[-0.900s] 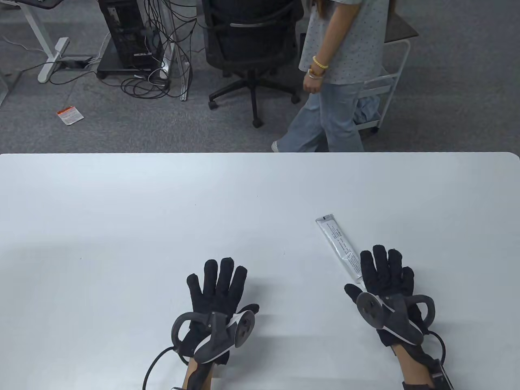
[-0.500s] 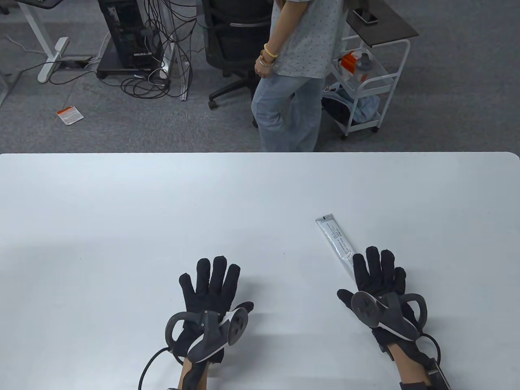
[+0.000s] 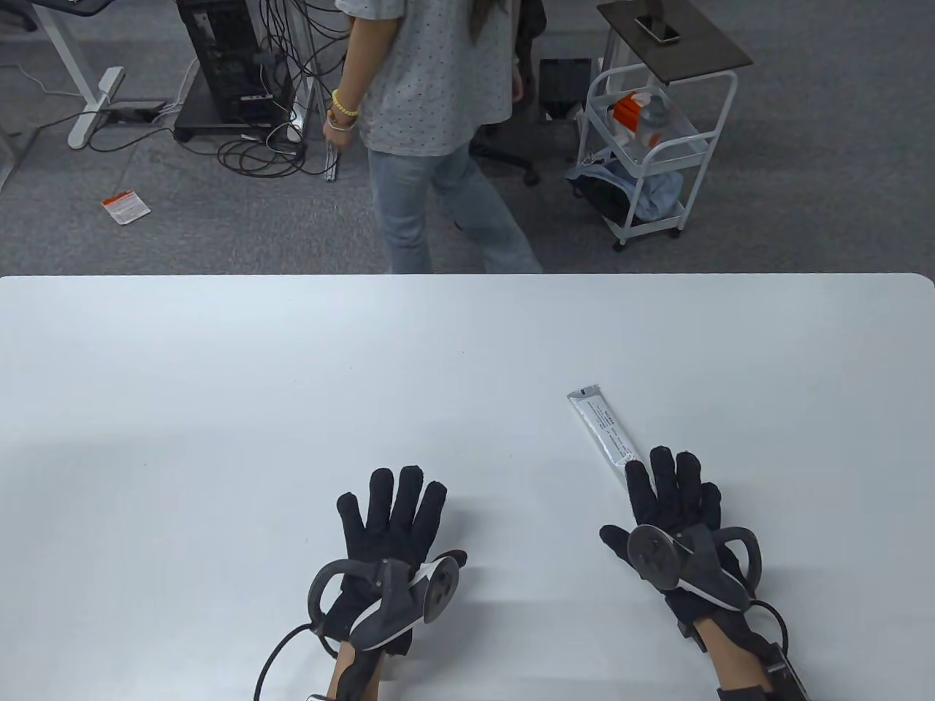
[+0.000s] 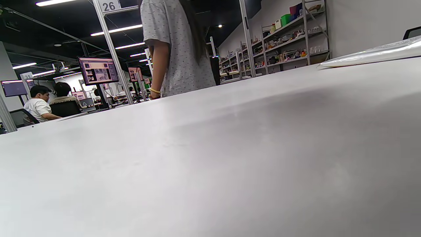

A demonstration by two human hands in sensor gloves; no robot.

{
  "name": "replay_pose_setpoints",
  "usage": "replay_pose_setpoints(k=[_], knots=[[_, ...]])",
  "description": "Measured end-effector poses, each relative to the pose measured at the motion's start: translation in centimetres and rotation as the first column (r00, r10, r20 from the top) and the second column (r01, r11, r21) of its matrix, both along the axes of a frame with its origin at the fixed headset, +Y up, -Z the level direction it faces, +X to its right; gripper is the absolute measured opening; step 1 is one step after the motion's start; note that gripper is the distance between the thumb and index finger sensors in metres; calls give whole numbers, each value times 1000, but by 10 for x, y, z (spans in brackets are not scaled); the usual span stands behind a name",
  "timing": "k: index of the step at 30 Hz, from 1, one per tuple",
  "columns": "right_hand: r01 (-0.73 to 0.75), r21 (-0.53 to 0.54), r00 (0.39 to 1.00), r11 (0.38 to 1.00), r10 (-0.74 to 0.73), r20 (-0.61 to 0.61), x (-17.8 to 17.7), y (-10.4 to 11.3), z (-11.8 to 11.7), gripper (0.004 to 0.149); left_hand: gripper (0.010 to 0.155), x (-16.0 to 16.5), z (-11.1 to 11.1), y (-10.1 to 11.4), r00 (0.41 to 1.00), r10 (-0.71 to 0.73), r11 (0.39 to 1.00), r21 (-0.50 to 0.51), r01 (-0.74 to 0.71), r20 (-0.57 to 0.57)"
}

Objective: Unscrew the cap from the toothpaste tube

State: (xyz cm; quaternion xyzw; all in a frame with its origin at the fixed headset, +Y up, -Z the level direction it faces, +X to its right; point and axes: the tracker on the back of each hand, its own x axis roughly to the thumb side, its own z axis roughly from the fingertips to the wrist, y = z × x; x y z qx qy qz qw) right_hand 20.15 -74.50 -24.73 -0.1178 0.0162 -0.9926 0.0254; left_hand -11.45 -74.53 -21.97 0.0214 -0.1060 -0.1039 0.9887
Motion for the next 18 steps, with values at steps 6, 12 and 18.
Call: replay_pose_setpoints(k=[6,12,18], knots=[[-4,1,1000,1000,4,-7,-1,-1,0,87,87,0,0,0,1000,-1,1000,2,1,-2],[-7,-21,1000,1000,7,-6,-2,-1,1,86,87,2,0,-1,1000,-13,1000,-16,13,3],[-6,-16,1000,1000,6,-8,-3,-1,1,86,87,2,0,-2,1000,-7,1000,-12,7,2]])
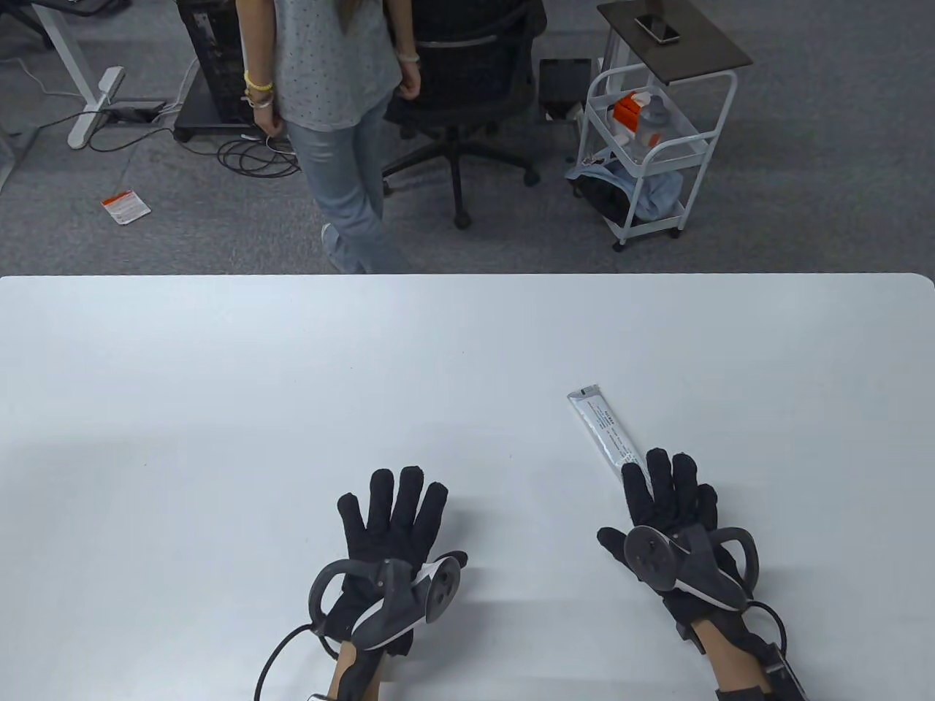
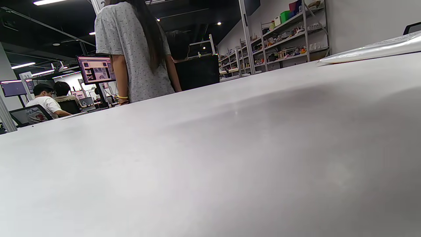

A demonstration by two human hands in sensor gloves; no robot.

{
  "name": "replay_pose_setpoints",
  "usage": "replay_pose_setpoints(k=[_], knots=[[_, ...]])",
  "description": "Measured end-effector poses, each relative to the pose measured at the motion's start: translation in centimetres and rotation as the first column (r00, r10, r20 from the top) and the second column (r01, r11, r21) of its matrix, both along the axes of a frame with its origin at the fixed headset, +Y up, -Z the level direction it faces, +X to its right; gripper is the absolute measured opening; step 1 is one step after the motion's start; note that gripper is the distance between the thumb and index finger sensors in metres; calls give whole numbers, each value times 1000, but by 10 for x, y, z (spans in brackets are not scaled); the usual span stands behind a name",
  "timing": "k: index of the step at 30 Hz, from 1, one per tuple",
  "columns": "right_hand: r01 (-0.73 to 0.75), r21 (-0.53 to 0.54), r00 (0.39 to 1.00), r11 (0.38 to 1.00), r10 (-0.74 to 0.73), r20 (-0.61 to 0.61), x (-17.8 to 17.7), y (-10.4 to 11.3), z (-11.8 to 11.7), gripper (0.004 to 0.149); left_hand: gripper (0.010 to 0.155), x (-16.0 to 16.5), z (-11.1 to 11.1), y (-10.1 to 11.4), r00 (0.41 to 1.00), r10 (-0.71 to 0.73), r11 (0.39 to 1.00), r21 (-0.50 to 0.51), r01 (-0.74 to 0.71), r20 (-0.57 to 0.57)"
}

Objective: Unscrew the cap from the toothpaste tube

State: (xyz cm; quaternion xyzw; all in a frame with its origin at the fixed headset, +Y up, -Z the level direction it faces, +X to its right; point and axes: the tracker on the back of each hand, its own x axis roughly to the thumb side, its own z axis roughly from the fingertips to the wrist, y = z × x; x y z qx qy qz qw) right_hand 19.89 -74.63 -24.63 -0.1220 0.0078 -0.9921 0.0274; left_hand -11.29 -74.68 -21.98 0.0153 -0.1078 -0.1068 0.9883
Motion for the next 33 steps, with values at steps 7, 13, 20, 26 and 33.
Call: replay_pose_setpoints(k=[7,13,20,26,33], knots=[[3,0,1000,1000,-3,2,0,0,0,86,87,0,0,0,1000,0,1000,-9,0,5],[7,-6,1000,1000,-7,0,1,0,0,87,86,1,0,0,1000,0,1000,-11,1,9],[8,-6,1000,1000,-8,1,1,0,0,86,86,1,0,0,1000,-6,1000,-12,6,6],[8,-3,1000,1000,-8,2,1,0,0,87,86,1,1,0,1000,-5,1000,-6,5,5],[27,-10,999,1000,-26,19,3,0,-2,87,86,-1,1,2,1000,2,1000,10,-2,-3]])
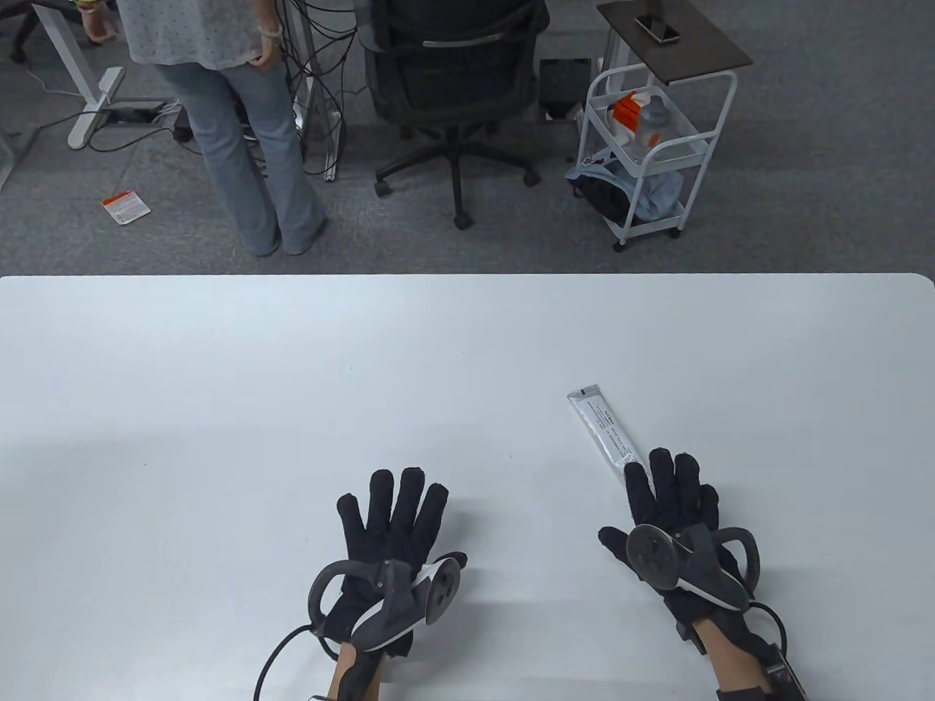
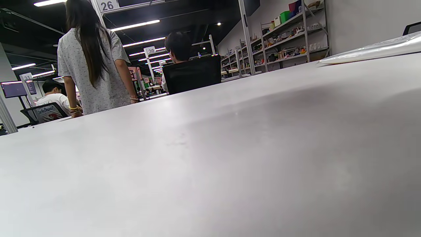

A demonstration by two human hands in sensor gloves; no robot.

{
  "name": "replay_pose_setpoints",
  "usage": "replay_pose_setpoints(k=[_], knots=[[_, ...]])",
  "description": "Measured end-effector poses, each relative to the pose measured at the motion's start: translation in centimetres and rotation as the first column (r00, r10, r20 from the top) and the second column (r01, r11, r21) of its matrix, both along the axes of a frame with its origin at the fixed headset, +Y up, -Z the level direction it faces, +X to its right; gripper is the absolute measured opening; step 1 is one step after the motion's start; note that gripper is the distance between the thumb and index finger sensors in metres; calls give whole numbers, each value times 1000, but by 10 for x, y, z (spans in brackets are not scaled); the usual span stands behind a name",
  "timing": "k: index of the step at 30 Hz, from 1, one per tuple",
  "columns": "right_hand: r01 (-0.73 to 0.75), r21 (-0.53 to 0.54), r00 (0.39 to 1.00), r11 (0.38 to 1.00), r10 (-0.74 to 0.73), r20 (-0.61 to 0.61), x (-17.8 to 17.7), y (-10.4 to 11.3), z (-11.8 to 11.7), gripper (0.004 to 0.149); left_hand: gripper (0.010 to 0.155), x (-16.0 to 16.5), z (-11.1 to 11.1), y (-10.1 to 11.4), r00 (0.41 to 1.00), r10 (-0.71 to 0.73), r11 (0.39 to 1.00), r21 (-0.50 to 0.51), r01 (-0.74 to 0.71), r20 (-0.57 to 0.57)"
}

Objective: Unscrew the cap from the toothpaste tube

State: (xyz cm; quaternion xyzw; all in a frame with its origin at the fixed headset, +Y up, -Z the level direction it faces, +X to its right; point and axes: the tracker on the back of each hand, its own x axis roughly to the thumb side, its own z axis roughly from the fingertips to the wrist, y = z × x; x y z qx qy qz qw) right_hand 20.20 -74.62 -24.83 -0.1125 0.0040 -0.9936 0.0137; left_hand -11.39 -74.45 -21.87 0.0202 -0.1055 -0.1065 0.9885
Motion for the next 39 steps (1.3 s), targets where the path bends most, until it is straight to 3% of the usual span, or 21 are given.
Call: replay_pose_setpoints(k=[7,11,14,19,25,27,30,32,35,36,39], knots=[[111,-88,967,990,-87,239,19,6,-35,90,86,-1,1,3,1000,20,1000,12,-20,4],[154,-314,935,937,-34,354,22,-7,-63,92,86,0,1,3,1000,23,1000,13,-23,9],[141,-376,929,916,9,369,17,-15,-73,89,86,0,3,4,1000,29,999,23,-29,12],[34,-304,921,952,88,378,5,-14,-75,72,86,-1,3,5,999,43,999,31,-44,18],[-25,-229,916,973,115,385,-3,-10,-77,65,86,-1,4,6,999,47,998,43,-47,17],[-10,-159,915,987,73,396,-3,-4,-75,63,86,-1,4,6,999,49,998,43,-50,19],[164,-133,934,977,-110,340,1,11,-68,67,87,0,4,6,998,51,998,44,-52,30],[337,-127,908,933,-286,305,5,21,-62,66,87,3,6,7,998,50,997,48,-52,44],[568,-183,817,802,-525,237,5,29,-54,64,87,7,10,9,991,91,995,40,-95,103],[646,-246,763,722,-613,206,1,31,-51,63,87,10,12,10,980,137,989,34,-143,141],[708,-410,670,576,-731,131,-16,32,-42,62,89,16,16,13,958,184,981,17,-192,222]])
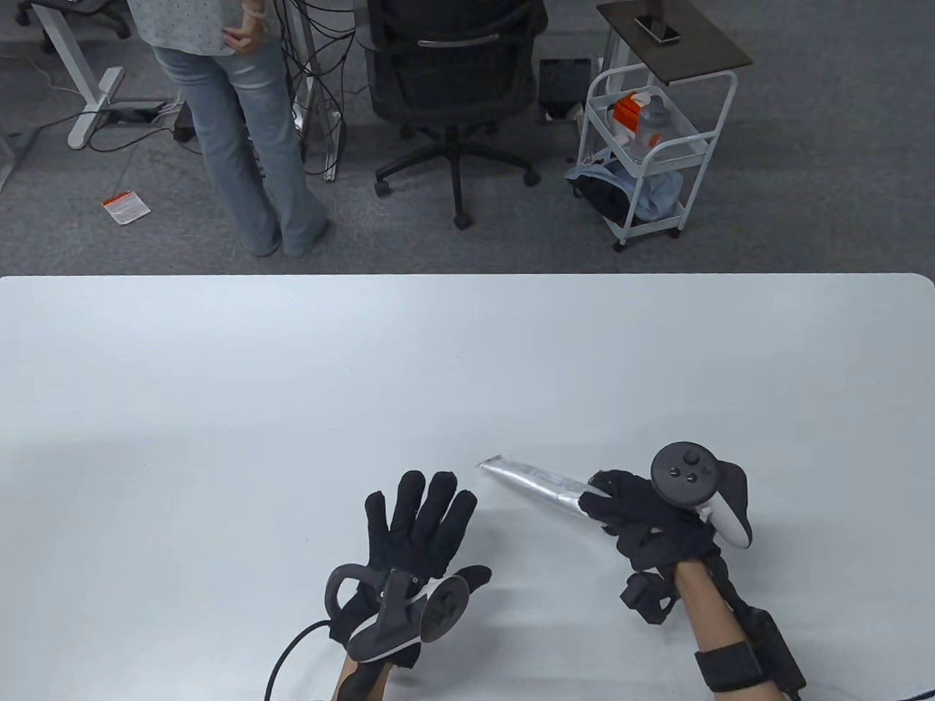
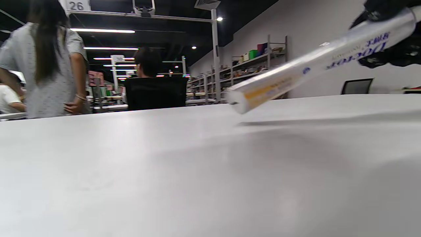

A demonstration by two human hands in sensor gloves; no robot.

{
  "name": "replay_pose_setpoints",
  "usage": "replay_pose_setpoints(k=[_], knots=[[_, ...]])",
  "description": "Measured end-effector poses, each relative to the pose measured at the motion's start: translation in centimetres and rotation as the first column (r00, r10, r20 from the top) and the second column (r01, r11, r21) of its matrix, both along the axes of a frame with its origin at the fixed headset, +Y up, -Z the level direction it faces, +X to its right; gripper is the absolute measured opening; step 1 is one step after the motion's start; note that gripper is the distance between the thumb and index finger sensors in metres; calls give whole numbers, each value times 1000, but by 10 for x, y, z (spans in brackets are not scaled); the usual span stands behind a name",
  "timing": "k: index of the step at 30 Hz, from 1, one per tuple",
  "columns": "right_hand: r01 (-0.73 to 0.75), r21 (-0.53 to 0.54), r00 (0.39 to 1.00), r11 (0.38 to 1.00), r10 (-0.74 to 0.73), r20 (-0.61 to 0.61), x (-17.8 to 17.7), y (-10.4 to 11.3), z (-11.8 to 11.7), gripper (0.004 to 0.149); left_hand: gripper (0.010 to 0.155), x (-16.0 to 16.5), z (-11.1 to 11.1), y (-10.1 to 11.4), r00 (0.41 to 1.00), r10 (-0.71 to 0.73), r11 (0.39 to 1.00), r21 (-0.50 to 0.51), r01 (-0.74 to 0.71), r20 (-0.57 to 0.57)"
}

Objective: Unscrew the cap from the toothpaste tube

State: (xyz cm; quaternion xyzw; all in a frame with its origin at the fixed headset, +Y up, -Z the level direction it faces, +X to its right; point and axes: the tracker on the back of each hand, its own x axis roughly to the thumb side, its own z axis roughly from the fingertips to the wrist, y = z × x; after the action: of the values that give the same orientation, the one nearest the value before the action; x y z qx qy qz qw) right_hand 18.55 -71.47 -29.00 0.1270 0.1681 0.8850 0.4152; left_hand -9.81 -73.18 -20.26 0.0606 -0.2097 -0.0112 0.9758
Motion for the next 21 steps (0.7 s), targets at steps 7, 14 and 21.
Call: replay_pose_setpoints(k=[7,14,21], knots=[[165,-75,960,983,-178,-218,-44,4,18,61,88,11,6,-1,997,-40,998,49,37,68],[194,-45,957,980,-199,-211,-49,6,26,64,68,8,9,3,999,-15,983,186,5,52],[-22,158,996,987,35,-81,-30,3,41,66,68,4,7,5,998,-54,978,204,51,9]])
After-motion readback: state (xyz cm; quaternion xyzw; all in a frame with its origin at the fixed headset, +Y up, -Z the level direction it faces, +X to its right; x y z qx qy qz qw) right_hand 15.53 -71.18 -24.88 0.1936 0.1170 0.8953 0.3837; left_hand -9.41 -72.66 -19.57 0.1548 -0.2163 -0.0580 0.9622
